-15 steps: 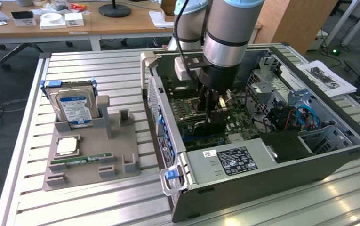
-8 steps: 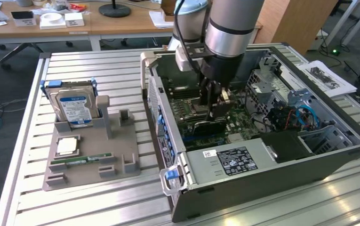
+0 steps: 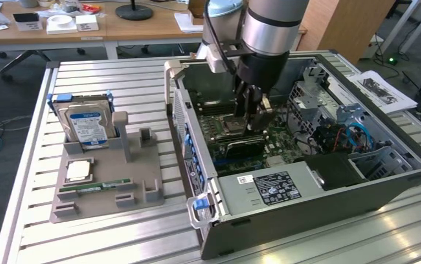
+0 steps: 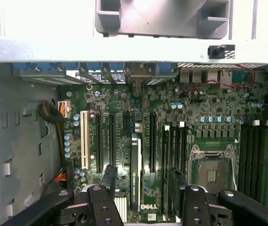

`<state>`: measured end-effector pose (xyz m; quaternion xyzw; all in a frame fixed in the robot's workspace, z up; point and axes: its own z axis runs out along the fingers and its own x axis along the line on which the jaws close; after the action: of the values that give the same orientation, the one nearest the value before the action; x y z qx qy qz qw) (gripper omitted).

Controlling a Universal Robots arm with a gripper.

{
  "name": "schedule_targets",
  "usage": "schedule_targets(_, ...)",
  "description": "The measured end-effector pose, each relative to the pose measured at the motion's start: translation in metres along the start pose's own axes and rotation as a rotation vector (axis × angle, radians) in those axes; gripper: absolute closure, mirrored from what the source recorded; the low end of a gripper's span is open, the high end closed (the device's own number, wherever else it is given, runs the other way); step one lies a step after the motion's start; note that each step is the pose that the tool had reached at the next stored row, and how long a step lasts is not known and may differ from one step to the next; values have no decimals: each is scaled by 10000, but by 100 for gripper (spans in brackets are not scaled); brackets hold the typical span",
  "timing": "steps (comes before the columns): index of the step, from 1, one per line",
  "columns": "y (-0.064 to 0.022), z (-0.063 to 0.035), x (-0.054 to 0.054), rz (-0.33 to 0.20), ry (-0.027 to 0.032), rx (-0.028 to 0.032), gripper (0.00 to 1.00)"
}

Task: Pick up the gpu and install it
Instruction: 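Insert the gpu into the slot, then press down on the gpu until it lock into place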

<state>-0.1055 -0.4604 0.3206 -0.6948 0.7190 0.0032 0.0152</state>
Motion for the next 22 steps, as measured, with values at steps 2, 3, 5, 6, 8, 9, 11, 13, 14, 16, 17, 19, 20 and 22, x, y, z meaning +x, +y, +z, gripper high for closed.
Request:
schedule_targets(2,-1,-49,-1,0,-1,0,43)
schedule_targets(3,-1,-72,-2,0,0,1,43)
schedule_targets(5,-2,-116,-3,0,0,0,43)
schedule_targets(6,-2,-137,-4,0,0,0,43)
schedule_targets(8,-3,-177,-5,0,0,0,43)
schedule_targets(9,-3,-198,-5,0,-1,0,43)
schedule_targets(11,-4,-213,-6,0,0,1,43)
schedule_targets(13,-4,-213,-6,-1,2,2,43)
schedule_targets(14,-4,-213,-6,0,4,0,43)
schedule_targets(16,-4,-214,-6,-1,4,0,43)
schedule_targets(17,-4,-213,-6,0,4,0,43)
schedule_targets(19,-4,-213,-6,0,4,0,43)
schedule_targets(20,-4,-214,-6,-1,5,1,43)
schedule_targets(22,-4,-213,-6,0,4,0,43)
